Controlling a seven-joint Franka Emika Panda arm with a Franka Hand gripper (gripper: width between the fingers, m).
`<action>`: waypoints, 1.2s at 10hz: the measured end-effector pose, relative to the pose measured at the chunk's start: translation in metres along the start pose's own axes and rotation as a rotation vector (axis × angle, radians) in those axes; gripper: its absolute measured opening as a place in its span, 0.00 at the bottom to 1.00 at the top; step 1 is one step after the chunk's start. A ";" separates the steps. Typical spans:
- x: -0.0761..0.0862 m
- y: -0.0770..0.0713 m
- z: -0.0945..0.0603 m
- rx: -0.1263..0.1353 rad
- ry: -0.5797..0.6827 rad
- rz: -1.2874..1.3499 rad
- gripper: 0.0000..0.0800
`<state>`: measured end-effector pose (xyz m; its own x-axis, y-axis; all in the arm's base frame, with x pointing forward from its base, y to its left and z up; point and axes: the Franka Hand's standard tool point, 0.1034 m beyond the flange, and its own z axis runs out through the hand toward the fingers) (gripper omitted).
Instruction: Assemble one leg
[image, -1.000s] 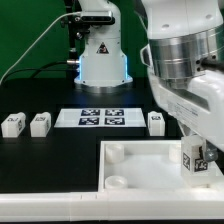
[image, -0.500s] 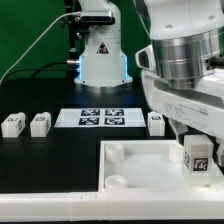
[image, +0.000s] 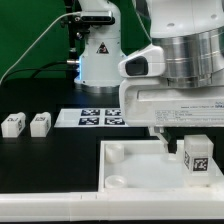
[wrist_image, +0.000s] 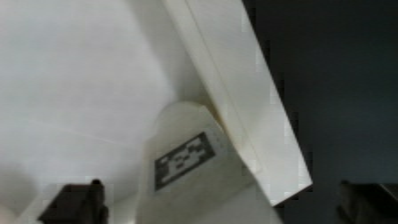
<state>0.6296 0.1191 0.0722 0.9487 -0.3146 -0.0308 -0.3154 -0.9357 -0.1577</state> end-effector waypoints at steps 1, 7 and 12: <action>0.002 0.002 0.000 -0.029 0.014 -0.200 0.81; 0.008 0.000 0.000 -0.062 0.060 -0.247 0.37; 0.011 0.007 -0.001 -0.025 0.059 0.447 0.37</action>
Offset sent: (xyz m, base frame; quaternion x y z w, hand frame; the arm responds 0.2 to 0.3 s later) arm 0.0000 0.0000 0.0000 0.0000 0.0000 0.0899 0.9960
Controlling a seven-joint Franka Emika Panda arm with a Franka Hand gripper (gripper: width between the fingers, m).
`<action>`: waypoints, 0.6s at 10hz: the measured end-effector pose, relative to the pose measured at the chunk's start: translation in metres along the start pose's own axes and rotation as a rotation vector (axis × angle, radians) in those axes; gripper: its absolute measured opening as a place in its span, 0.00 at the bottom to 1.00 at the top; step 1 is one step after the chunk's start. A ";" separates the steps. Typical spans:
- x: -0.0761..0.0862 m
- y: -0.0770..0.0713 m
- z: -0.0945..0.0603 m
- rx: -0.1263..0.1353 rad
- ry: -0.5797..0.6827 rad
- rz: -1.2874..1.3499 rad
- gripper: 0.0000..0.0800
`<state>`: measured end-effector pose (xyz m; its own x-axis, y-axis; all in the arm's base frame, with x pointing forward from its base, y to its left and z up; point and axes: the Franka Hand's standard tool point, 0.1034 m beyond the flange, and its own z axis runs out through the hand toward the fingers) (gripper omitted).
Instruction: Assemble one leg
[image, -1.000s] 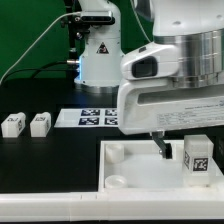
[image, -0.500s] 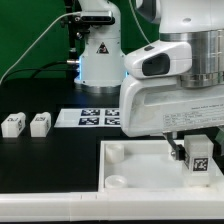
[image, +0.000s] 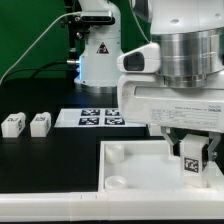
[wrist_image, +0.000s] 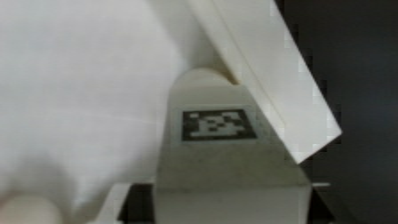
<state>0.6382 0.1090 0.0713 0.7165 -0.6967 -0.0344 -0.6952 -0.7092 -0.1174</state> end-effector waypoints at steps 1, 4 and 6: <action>0.000 0.001 0.000 -0.003 0.007 0.174 0.37; -0.004 0.005 0.001 0.027 -0.028 0.639 0.37; -0.010 0.002 0.002 0.034 -0.045 0.881 0.37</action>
Offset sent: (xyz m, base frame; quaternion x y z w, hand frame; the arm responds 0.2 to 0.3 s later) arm 0.0047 -0.0014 -0.0041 0.0421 -0.0171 0.3675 0.9289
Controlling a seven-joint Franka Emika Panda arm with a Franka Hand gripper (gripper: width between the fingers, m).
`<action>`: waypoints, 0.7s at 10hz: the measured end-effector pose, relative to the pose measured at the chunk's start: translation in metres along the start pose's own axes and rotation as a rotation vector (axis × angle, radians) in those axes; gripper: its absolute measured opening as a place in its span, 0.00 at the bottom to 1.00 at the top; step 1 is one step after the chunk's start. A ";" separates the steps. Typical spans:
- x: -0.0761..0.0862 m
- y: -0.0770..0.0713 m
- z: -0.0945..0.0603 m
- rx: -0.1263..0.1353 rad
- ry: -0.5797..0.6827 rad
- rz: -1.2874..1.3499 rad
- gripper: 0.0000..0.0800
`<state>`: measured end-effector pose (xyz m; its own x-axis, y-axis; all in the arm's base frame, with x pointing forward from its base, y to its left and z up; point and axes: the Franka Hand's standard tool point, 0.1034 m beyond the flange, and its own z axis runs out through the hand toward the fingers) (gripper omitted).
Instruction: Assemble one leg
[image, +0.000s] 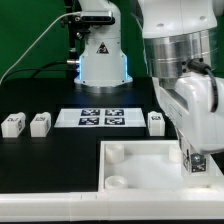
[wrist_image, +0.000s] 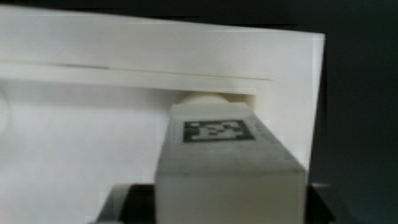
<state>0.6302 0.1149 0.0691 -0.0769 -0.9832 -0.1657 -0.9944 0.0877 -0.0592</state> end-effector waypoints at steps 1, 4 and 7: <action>-0.003 0.000 0.000 0.004 -0.002 0.051 0.37; -0.004 0.000 0.001 0.002 0.002 -0.128 0.69; -0.018 0.003 0.004 -0.007 0.009 -0.587 0.81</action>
Offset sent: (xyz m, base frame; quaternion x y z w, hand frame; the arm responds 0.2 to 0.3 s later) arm 0.0000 0.0000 0.0000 0.0000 0.0000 0.0000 1.0000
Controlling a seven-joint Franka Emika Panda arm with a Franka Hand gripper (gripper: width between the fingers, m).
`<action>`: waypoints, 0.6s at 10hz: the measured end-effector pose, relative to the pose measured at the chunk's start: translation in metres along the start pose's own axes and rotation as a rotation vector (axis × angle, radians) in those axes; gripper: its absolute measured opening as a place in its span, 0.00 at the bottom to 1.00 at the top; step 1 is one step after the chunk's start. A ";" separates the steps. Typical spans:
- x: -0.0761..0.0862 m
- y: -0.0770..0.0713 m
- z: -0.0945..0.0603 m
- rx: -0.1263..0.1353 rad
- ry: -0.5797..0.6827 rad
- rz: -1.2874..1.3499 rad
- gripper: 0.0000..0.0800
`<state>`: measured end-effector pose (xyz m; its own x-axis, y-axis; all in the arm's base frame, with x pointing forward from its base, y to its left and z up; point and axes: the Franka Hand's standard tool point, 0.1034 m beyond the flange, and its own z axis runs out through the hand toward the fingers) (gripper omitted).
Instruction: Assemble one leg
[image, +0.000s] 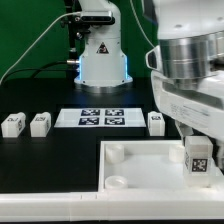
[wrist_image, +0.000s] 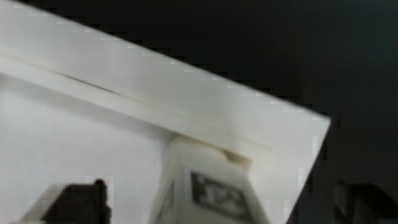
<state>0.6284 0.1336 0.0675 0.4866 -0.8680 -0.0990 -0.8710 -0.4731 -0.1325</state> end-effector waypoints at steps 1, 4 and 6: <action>0.001 0.000 0.000 0.000 0.001 -0.086 0.81; 0.003 0.001 0.000 -0.007 0.009 -0.415 0.81; 0.004 0.002 0.000 -0.047 0.040 -0.722 0.81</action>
Offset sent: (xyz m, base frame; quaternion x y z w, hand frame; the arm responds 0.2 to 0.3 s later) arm 0.0000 0.0000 0.0000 0.0000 0.0000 -0.1790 0.9838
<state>0.6288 0.1297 0.0673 0.9395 -0.3410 0.0331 -0.3358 -0.9356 -0.1086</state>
